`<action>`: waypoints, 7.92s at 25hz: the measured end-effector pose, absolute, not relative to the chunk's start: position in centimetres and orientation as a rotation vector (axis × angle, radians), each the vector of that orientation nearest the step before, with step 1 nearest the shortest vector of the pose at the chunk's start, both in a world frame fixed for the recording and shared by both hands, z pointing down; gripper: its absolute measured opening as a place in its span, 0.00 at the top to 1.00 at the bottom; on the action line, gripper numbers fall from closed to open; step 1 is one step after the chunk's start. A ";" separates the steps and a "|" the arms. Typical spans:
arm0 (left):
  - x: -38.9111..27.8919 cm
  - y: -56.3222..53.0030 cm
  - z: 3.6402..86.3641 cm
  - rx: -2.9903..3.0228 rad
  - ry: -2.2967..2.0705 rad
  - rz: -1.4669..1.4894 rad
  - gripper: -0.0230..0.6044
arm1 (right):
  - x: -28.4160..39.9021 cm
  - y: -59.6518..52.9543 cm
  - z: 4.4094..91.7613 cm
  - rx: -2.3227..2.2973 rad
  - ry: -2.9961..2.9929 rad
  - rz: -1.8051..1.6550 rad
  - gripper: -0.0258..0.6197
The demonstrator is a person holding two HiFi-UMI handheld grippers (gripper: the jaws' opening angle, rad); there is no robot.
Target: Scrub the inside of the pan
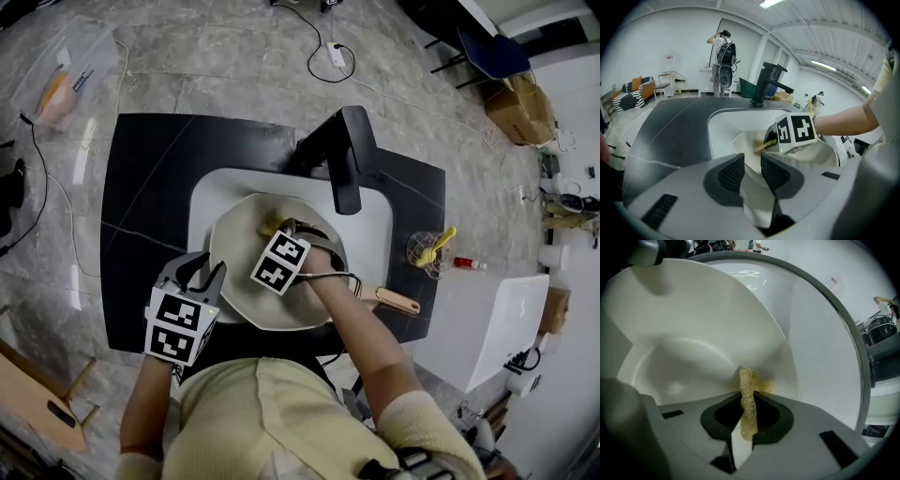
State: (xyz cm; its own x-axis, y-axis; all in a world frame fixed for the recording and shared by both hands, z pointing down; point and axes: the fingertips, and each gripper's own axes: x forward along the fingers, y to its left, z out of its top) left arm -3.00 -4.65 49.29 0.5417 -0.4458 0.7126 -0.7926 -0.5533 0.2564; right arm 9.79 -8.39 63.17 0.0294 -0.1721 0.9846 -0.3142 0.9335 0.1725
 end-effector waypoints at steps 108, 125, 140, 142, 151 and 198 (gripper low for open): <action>-2.6 -4.4 49.4 2.227 -1.003 0.837 0.79 | 7.9 -5.9 63.0 0.193 -1.664 0.224 0.86; -2.7 -4.5 49.4 2.228 -1.008 0.838 0.79 | 3.0 -1.2 59.1 -0.168 -1.926 0.180 0.86; -2.8 -4.5 49.4 2.228 -1.004 0.839 0.79 | 7.9 -2.6 56.5 -0.025 -1.870 0.298 0.86; -2.8 -4.5 49.4 2.227 -1.003 0.839 0.79 | 8.8 -2.8 56.9 0.019 -1.840 0.311 0.86; -2.7 -4.5 49.5 2.231 -1.006 0.840 0.79 | 11.4 -3.3 58.9 0.179 -1.697 0.442 0.86; -2.8 -4.3 49.3 2.249 -1.014 0.845 0.79 | 8.8 3.8 57.8 -0.109 -1.540 0.592 0.86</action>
